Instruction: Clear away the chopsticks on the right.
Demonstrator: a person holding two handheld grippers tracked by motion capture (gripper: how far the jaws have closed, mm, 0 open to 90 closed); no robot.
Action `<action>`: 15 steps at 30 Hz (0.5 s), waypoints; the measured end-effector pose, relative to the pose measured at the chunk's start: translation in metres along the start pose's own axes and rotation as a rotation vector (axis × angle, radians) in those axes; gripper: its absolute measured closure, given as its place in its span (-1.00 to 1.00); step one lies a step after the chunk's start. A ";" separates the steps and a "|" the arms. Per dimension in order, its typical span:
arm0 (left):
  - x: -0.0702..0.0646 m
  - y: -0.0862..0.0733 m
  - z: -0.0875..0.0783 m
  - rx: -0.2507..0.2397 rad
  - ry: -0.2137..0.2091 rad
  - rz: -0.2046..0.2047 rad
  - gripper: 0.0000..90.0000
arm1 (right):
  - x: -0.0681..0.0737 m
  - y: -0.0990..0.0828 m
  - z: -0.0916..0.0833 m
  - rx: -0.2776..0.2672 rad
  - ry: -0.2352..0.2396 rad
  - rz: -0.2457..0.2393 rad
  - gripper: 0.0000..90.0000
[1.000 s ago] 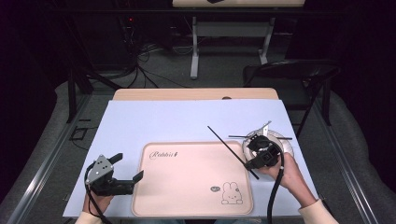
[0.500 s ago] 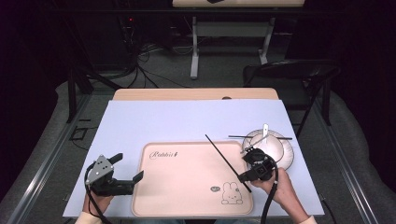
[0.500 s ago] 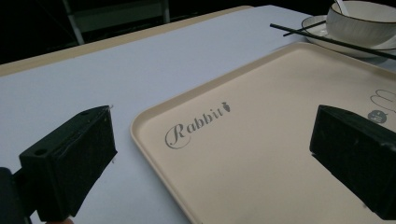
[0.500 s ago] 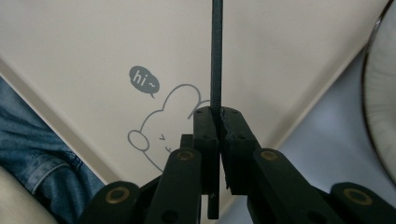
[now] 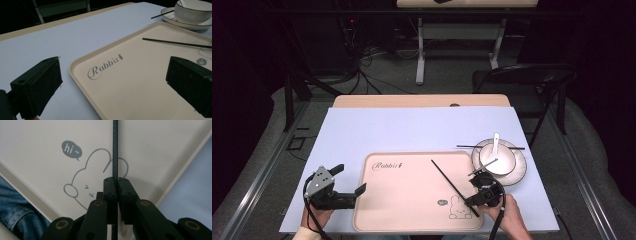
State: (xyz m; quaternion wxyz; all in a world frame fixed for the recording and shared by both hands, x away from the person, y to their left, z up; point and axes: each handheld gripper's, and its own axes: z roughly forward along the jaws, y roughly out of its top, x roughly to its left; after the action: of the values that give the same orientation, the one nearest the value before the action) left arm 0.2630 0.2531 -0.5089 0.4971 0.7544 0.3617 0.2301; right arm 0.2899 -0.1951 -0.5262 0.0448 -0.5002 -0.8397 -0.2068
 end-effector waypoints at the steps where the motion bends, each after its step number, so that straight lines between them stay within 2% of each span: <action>1: 0.000 0.000 0.000 -0.001 -0.001 0.000 -1.00 | 0.002 0.000 0.002 0.014 -0.010 -0.001 0.88; 3: 0.000 0.000 0.000 -0.002 -0.002 0.001 -1.00 | 0.003 0.000 0.004 0.025 -0.024 -0.025 0.88; 7: 0.001 0.000 0.000 0.000 -0.002 0.000 -1.00 | 0.004 -0.001 0.005 0.022 -0.020 -0.016 0.87; 10: 0.000 0.000 -0.001 -0.002 -0.002 0.003 -1.00 | 0.005 -0.002 0.004 0.023 -0.019 -0.012 0.75; 11: 0.000 0.000 -0.001 0.000 -0.003 0.003 -1.00 | 0.006 -0.003 0.002 0.011 -0.035 -0.041 0.58; 12: 0.000 0.000 -0.001 0.000 -0.003 0.003 -1.00 | 0.006 -0.003 0.002 0.011 -0.035 -0.041 0.58; 13: 0.000 0.000 0.000 0.001 -0.004 0.003 -1.00 | 0.008 -0.002 -0.002 -0.004 -0.039 -0.064 0.32; 14: 0.000 0.000 0.000 0.001 -0.004 0.003 -1.00 | 0.008 -0.002 -0.002 -0.004 -0.039 -0.064 0.32; 15: 0.000 0.000 0.000 0.003 -0.004 0.004 -1.00 | 0.009 -0.002 -0.005 -0.009 -0.042 -0.075 0.18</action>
State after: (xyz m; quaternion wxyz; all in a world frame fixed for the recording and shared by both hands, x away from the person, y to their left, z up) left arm 0.2625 0.2532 -0.5087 0.4963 0.7564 0.3594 0.2290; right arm 0.2830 -0.1904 -0.5201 0.0173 -0.4725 -0.8578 -0.2016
